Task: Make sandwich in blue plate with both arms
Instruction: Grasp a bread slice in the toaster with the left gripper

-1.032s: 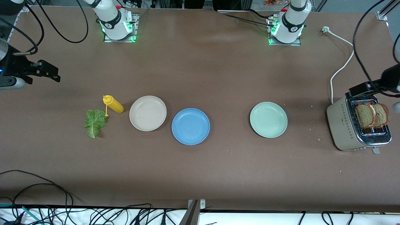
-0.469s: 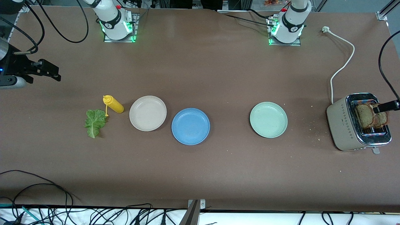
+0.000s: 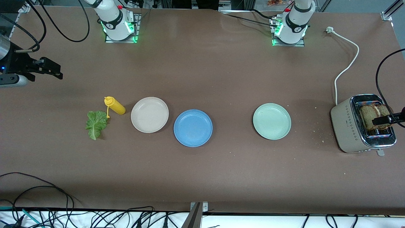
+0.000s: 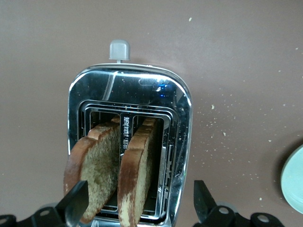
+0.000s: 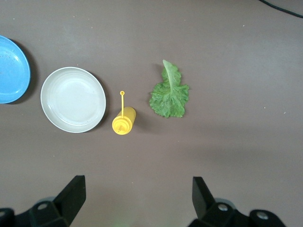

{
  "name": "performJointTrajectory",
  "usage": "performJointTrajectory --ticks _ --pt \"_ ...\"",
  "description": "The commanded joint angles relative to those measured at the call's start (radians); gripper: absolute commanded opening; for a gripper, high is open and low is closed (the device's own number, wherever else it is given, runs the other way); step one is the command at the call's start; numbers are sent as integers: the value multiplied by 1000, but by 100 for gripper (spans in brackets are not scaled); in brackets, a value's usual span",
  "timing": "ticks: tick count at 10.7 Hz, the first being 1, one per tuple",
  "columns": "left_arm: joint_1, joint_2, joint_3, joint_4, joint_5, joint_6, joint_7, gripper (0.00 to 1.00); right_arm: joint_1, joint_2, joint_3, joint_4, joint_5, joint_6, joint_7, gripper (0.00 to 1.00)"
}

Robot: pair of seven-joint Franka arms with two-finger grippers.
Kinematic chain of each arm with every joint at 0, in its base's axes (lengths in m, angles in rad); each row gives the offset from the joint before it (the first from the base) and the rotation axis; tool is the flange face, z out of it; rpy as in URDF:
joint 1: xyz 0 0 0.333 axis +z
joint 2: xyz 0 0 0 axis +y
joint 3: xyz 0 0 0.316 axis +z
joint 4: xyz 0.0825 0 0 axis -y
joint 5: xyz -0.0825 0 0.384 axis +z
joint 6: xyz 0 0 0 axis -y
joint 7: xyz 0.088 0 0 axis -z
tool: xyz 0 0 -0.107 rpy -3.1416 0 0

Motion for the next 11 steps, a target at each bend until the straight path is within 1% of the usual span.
performJointTrajectory --ticks 1,2,5,7,8,10,11 --pt "4 29 -5 9 35 -1 16 97 -5 -24 3 -22 16 13 16 100" --pt "2 35 -7 9 35 -1 16 97 -5 -24 5 -19 16 15 16 100" --pt "2 50 -7 4 36 -19 15 92 -5 -19 5 -4 16 15 16 100" --pt "-2 56 -7 3 36 -59 16 82 -3 -19 5 -4 16 15 16 100" --pt "-2 61 -7 3 36 -79 16 73 -3 -19 5 -4 16 15 16 100" --pt "-2 71 -5 3 36 -106 47 40 -3 -19 3 -4 16 15 16 100" --pt "2 71 -7 4 36 -106 56 19 -3 -18 3 -4 18 15 16 100"
